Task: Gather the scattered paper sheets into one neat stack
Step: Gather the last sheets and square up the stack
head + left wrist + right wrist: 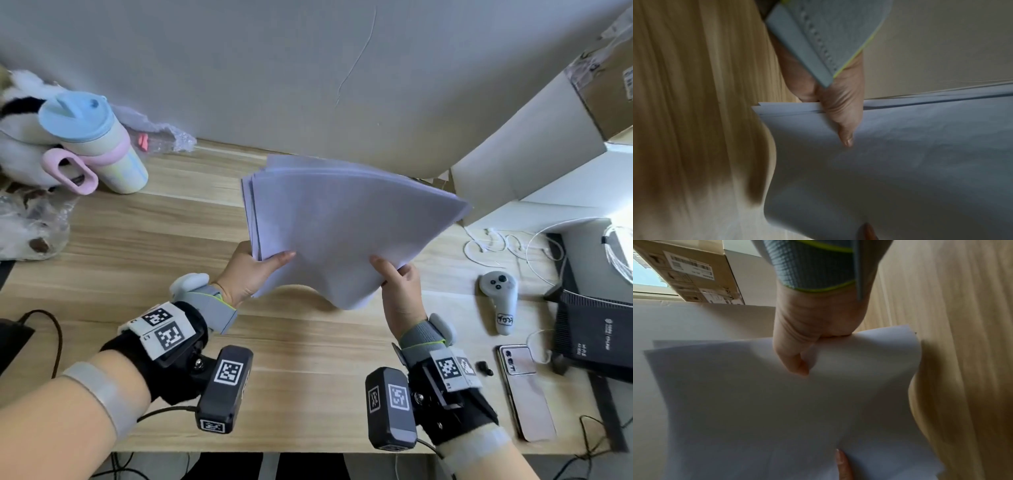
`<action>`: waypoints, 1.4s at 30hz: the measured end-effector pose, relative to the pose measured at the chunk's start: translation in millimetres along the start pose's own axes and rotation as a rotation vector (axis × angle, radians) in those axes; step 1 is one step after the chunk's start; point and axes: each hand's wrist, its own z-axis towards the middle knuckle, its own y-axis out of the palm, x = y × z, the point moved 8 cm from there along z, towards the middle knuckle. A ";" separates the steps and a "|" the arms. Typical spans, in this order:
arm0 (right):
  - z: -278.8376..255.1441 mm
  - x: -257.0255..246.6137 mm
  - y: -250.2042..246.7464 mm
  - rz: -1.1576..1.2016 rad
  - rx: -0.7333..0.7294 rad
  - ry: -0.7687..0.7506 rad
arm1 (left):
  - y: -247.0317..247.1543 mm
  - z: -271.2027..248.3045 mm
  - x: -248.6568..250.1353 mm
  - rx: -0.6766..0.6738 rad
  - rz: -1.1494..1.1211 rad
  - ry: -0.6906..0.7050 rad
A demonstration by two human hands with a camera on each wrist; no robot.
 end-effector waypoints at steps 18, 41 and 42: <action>-12.7 14.8 4.2 -0.050 -0.010 -0.030 | 0.2 -4.8 -11.6 0.012 -0.074 0.043; -23.5 -143.3 13.1 -0.374 0.289 -0.558 | -3.8 3.0 3.1 -0.046 0.052 0.016; -33.2 -158.4 23.5 -0.489 0.297 -0.694 | -3.5 2.9 3.0 -0.045 0.057 0.004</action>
